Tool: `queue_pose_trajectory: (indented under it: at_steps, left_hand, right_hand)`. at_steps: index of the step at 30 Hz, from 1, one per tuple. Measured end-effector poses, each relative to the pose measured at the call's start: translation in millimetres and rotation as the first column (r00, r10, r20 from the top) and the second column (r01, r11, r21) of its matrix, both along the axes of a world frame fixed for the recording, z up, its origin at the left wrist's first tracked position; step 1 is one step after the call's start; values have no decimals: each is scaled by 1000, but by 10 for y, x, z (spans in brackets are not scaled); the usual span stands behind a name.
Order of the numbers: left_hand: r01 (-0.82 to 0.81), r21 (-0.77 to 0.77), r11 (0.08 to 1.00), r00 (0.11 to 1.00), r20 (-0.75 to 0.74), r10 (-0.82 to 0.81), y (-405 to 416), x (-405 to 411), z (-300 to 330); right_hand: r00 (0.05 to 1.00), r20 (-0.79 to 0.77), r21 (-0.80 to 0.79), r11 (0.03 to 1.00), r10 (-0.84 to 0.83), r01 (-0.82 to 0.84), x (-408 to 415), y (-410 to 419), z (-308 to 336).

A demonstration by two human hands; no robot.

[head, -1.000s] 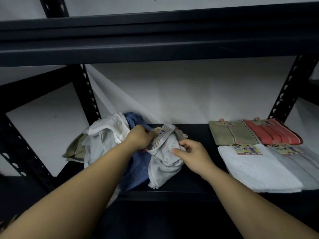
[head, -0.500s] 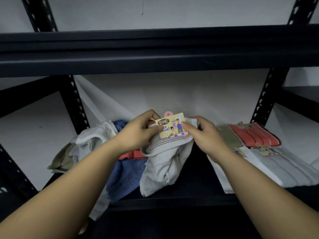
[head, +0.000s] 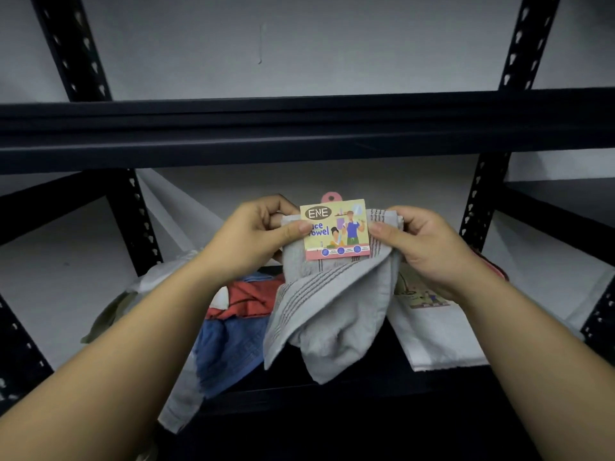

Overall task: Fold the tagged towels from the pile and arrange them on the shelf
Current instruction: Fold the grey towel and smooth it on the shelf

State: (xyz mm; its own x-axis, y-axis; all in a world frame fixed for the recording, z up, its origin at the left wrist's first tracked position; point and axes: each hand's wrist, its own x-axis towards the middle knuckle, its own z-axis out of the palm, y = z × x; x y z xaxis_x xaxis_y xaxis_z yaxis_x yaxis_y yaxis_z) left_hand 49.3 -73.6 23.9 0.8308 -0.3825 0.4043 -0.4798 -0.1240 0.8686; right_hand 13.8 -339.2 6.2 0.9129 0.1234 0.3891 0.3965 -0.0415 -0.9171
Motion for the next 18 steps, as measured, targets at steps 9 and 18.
queue_pose_trajectory:
  at_steps: [9, 18]
  left_hand:
    - [31, -100, 994, 992, 128, -18, -115, -194, 68]
    - [-46, -137, 989, 986, 152, 67, -107, -217, 64]
  right_hand:
    - [998, -34, -239, 970, -53, 43, -189, 7, 85]
    - [982, -106, -30, 987, 155, -159, -240, -43, 182]
